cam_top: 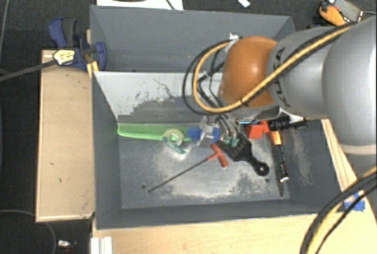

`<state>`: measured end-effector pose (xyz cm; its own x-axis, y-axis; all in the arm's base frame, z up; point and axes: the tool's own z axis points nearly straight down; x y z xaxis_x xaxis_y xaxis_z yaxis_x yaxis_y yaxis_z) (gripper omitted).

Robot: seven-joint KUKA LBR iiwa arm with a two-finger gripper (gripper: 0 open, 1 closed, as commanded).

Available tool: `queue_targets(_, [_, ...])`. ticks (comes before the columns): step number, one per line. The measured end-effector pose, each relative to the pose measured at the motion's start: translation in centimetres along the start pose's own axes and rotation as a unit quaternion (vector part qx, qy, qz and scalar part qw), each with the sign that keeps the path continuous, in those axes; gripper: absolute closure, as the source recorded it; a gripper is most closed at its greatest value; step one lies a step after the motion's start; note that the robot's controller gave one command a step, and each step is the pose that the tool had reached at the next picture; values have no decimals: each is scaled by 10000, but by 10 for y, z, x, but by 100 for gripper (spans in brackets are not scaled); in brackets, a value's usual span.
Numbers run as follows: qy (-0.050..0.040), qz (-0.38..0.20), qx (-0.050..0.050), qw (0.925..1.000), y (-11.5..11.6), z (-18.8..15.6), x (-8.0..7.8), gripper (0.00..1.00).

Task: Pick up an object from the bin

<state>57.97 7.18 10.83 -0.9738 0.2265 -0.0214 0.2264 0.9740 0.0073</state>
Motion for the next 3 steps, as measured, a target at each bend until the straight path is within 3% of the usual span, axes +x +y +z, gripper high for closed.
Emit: queue_targets(3, [-53,2,-21,10000,1,-41,-3,100])
